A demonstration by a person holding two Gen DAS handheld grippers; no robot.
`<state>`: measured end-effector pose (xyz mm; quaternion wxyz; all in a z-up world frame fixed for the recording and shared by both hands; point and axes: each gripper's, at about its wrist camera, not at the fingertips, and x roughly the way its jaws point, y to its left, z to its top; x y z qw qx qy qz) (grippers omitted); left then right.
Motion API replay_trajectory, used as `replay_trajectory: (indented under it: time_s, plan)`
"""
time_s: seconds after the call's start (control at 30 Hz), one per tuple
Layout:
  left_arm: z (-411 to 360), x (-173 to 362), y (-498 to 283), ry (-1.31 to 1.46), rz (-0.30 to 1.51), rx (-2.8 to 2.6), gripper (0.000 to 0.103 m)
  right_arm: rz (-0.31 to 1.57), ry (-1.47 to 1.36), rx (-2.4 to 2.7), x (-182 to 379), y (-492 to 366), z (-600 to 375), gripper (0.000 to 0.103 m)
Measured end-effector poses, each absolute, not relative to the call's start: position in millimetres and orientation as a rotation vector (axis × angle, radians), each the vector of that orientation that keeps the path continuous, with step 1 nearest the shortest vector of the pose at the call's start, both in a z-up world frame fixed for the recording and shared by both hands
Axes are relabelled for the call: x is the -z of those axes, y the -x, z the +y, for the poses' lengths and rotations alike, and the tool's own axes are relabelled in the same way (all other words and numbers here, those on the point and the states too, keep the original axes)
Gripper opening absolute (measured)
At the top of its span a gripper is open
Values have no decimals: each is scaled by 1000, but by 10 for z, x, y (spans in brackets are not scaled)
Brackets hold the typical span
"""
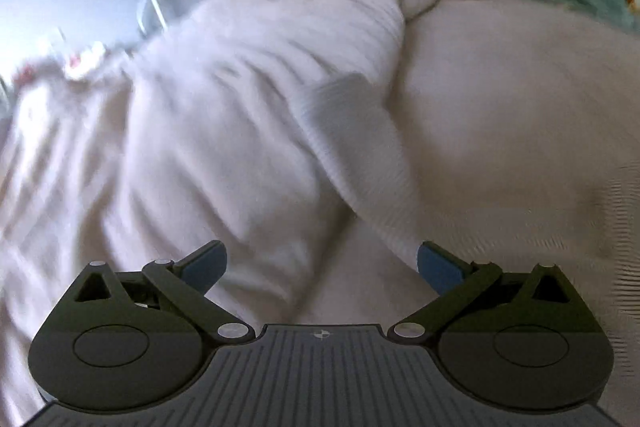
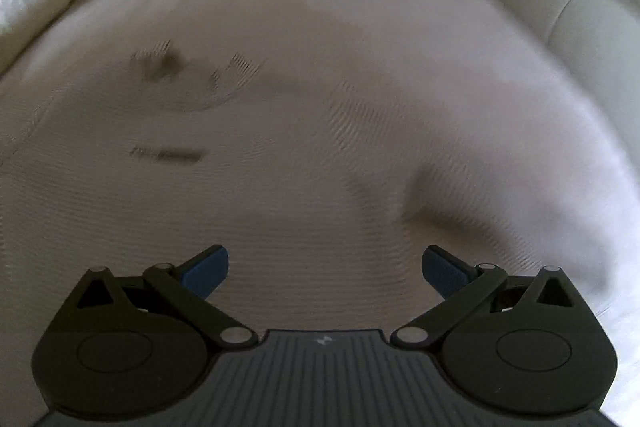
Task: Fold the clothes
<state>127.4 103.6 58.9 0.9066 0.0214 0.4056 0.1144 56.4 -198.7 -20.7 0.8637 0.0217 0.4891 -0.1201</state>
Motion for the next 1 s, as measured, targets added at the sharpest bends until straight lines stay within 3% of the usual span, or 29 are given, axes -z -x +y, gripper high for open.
replay_trajectory:
  time_s: [0.23, 0.47, 0.6, 0.8, 1.0]
  plan:
    - [295, -504, -1171, 271, 941, 217, 103, 1085, -225, 259, 323, -687, -2158, 103]
    - [-299, -18, -1158, 288, 1194, 243, 103, 1195, -325, 190, 226, -949, -2372, 103]
    - [-382, 22, -1115, 230, 1195, 249, 103, 1030, -524, 287, 0, -692, -2800, 103]
    - [-576, 59, -1187, 137, 1230, 222, 103, 938, -910, 411, 245, -279, -3572, 103]
    - [-632, -111, -1422, 156, 1219, 189, 103, 939, -445, 259, -71, -668, -3274, 103]
